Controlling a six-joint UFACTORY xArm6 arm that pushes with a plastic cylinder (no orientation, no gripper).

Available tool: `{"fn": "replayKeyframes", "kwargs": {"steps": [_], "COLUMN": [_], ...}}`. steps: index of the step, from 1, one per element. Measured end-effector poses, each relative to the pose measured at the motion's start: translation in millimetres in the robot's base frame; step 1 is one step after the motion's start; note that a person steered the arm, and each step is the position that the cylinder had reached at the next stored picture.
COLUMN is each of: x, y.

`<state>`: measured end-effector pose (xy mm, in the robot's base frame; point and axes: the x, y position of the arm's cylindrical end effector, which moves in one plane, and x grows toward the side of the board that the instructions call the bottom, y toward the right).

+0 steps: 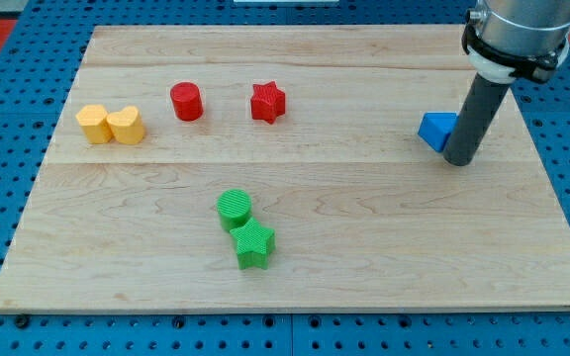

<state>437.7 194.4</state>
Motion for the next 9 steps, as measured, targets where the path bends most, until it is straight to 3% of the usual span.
{"fn": "replayKeyframes", "kwargs": {"steps": [2, 4, 5, 8, 9], "x": [-3.9, -53.7, -75.9, -83.5, -66.7], "y": [4.0, 3.3, -29.8, -9.2, -46.0]}}
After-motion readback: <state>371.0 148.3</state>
